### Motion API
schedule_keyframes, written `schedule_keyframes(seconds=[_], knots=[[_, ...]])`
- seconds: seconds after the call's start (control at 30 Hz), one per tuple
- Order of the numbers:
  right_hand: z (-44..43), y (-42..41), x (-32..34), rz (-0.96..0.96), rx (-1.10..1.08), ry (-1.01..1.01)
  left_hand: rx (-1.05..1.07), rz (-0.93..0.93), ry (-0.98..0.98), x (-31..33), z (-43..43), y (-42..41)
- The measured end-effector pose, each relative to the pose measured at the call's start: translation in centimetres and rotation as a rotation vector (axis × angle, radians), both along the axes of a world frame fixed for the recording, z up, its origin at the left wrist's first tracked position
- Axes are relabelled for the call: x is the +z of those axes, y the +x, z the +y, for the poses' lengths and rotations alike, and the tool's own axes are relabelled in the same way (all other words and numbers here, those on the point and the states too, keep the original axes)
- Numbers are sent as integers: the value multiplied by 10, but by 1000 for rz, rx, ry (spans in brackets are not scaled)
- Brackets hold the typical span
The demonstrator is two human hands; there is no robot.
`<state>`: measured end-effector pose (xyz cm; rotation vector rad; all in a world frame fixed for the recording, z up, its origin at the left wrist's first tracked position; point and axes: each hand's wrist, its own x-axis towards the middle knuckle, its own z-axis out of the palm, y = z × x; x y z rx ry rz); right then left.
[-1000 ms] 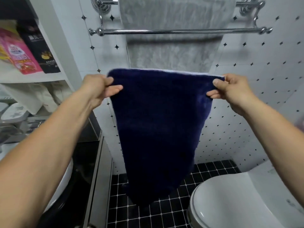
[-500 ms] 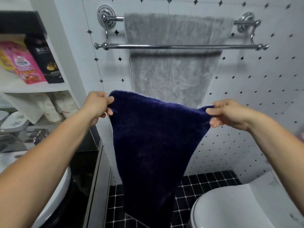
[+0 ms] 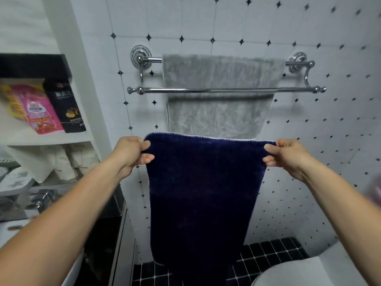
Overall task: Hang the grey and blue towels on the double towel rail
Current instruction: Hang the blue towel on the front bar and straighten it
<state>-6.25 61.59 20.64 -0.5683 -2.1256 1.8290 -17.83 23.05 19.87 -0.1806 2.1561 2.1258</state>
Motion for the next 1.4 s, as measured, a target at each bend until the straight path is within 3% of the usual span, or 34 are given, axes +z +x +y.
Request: schedule_keyframes(seconds=[0.17, 0.47, 0.63, 0.8, 0.93, 1.07, 1.17, 1.4], knots=[[10, -24, 15, 67, -143, -152, 54, 4, 222, 14, 27, -7], [52, -82, 37, 192, -177, -415, 15, 77, 369, 49, 71, -43], [72, -131, 60, 354, -132, -601, 138, 154, 505, 68, 99, -71], [85, -157, 63, 527, -6, -656, 145, 321, 638, 68, 115, -83], [92, -150, 65, 740, 210, -871, 129, 374, 772, 67, 123, -82], [81, -161, 74, 718, 118, -971, 134, 382, 969, 74, 126, -82], [76, -167, 91, 586, -15, -966, 101, 385, 1145, 81, 134, -78], [69, -171, 98, 490, 15, -895, 183, 274, 1226, 104, 139, -81]])
